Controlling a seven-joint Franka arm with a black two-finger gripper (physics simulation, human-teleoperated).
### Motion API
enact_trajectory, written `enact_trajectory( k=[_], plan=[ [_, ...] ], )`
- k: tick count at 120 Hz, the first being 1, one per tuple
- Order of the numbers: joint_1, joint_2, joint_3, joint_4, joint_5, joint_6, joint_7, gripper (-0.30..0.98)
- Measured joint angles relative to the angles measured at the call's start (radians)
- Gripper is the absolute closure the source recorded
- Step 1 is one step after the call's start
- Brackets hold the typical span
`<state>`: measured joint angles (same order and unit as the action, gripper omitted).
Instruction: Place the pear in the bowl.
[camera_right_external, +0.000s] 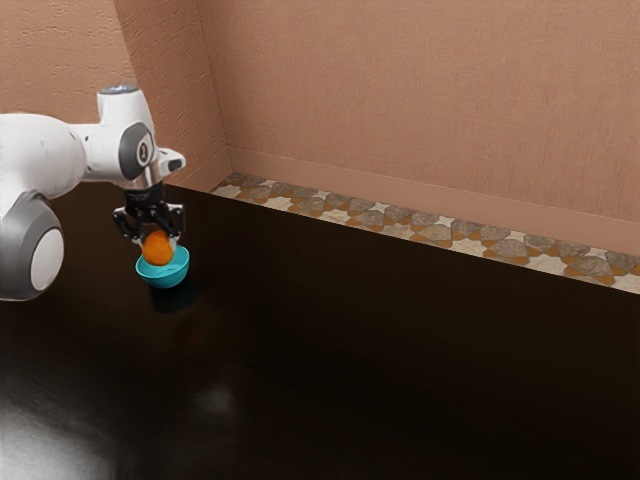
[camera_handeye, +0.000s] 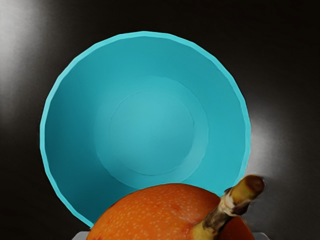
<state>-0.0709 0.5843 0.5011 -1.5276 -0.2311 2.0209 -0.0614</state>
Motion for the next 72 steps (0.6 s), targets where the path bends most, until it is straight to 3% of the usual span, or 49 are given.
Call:
enact_trajectory(
  k=[32,52,72],
  plan=[
    [0.000,0.021,-0.003,0.005,-0.021,-0.001,0.016,0.15],
    [-0.001,0.014,-0.003,0.017,-0.023,-0.004,0.025,0.07],
    [-0.044,-0.074,-0.002,0.021,-0.015,-0.020,0.041,0.03]
  ],
)
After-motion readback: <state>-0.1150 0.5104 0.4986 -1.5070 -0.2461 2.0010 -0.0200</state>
